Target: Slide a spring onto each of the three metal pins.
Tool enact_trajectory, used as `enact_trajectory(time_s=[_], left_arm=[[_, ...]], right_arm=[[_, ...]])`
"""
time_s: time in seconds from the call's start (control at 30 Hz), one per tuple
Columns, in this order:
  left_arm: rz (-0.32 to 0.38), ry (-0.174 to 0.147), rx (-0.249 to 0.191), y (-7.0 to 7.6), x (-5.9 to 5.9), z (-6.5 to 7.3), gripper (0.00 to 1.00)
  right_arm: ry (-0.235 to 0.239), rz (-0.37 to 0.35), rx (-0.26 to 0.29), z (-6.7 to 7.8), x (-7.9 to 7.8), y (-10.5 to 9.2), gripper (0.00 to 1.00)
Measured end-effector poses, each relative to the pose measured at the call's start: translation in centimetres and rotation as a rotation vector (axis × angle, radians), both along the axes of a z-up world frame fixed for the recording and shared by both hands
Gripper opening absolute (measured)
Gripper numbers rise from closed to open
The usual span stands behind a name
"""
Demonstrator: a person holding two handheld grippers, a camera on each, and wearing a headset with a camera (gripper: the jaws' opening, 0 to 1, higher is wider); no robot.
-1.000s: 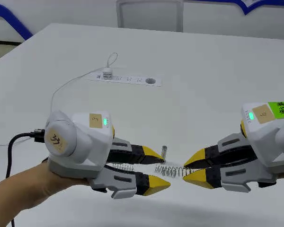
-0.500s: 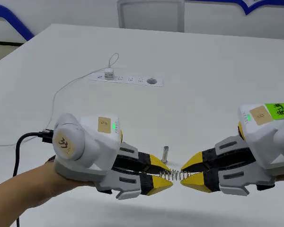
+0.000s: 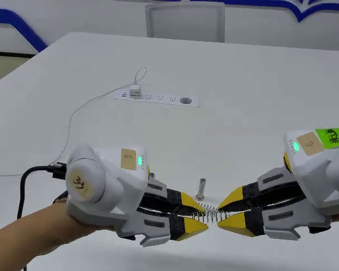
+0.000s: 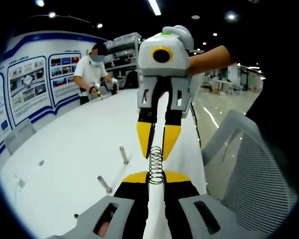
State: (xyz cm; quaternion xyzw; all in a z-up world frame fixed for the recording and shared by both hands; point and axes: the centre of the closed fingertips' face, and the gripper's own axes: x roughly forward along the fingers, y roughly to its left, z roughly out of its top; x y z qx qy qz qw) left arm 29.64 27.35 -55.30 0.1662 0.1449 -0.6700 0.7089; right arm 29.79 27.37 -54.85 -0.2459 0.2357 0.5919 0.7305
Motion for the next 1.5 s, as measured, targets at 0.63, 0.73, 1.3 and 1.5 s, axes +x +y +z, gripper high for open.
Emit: enact_trajectory(time_s=[0.63,0.73,1.3,1.5], left_arm=[[-0.011,0.017,-0.007,0.4,-0.4,0.5,0.09],[-0.007,0.015,-0.007,0.3,-0.4,0.5,0.1],[-0.009,-0.004,0.014,-0.3,-0.6,0.5,0.1],[-0.005,0.007,0.012,-0.5,-0.9,0.6,0.1]], right_arm=[[0.064,-0.006,0.068,0.8,-0.5,0.2,0.11],[0.071,-0.007,0.097,1.5,-0.5,0.2,0.11],[0.093,-0.002,0.234,4.1,-0.9,2.2,0.11],[0.093,0.0,0.255,4.4,-0.9,2.6,0.11]])
